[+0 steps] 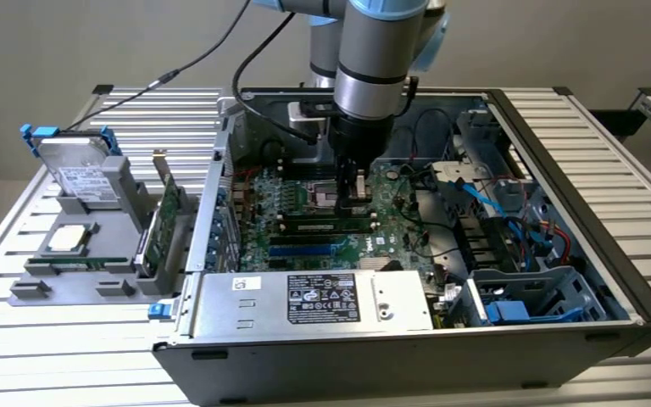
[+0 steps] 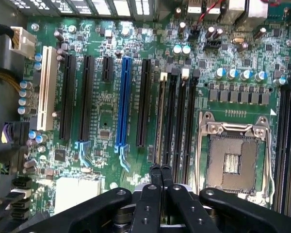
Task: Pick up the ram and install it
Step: 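Press down the ram until it locks into place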
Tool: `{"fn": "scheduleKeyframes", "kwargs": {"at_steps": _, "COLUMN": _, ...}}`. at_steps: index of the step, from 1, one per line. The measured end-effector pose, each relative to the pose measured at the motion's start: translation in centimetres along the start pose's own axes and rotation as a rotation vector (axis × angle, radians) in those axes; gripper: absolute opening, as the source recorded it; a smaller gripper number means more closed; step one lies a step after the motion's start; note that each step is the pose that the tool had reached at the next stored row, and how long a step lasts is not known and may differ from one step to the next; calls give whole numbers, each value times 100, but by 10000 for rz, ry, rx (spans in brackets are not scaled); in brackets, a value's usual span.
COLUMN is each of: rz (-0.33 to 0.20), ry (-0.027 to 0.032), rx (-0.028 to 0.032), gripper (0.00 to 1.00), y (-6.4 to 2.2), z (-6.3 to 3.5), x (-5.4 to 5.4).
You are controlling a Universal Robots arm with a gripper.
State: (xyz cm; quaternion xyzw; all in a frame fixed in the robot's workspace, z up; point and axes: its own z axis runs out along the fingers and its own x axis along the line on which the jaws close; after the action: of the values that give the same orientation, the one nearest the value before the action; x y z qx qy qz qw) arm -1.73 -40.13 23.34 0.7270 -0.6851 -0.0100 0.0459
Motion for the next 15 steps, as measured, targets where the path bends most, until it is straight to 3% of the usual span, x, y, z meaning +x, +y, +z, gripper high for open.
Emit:
{"fn": "scheduleKeyframes", "kwargs": {"at_steps": 6, "rz": 0, "ry": 1, "rx": -1, "gripper": 10, "y": 135, "z": 7, "x": -8}}
{"fn": "scheduleKeyframes", "kwargs": {"at_steps": 15, "rz": 0, "ry": 0, "rx": 0, "gripper": 10, "y": 147, "z": 4, "x": -8}}
